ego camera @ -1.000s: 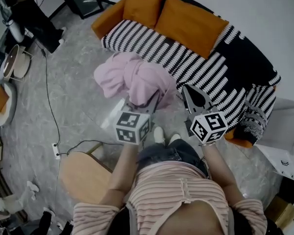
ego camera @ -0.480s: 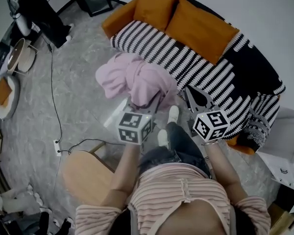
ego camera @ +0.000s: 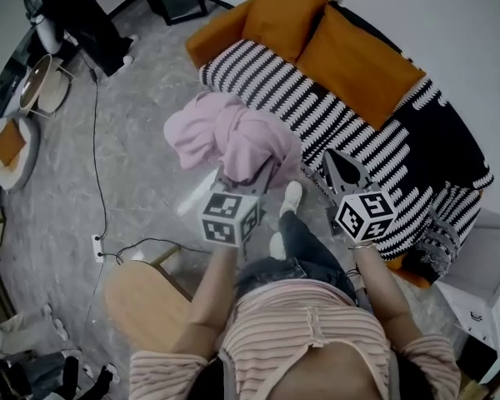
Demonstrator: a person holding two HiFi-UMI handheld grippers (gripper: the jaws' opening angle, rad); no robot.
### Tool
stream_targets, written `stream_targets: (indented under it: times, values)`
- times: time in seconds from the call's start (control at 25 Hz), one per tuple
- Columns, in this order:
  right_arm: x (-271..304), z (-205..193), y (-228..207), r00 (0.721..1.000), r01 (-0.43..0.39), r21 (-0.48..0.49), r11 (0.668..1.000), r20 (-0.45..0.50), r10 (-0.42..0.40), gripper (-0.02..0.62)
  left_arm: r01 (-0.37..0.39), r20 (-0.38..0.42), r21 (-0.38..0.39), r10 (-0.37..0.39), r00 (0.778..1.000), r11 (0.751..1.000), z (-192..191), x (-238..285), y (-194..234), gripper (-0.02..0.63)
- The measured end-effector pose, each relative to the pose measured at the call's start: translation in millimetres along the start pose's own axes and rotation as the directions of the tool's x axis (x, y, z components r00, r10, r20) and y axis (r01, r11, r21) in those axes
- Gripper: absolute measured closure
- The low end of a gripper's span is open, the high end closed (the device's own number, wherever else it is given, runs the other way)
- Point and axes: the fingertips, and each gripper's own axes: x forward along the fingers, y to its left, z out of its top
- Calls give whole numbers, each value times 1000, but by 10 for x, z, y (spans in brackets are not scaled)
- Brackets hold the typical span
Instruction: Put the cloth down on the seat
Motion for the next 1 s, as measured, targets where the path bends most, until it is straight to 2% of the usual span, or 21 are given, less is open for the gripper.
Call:
stream_targets:
  times: [0.6,1.0]
  values:
    - [1280,455,-955,998,-23,19,1000,-62,24,586,-38,-68,-40,35,997,998,480,1479,760,462]
    - [1892,795,-1487,998,-30,36,999,-58,32,587,-35,-79,-38,32,996,999,919,2256,1025,462]
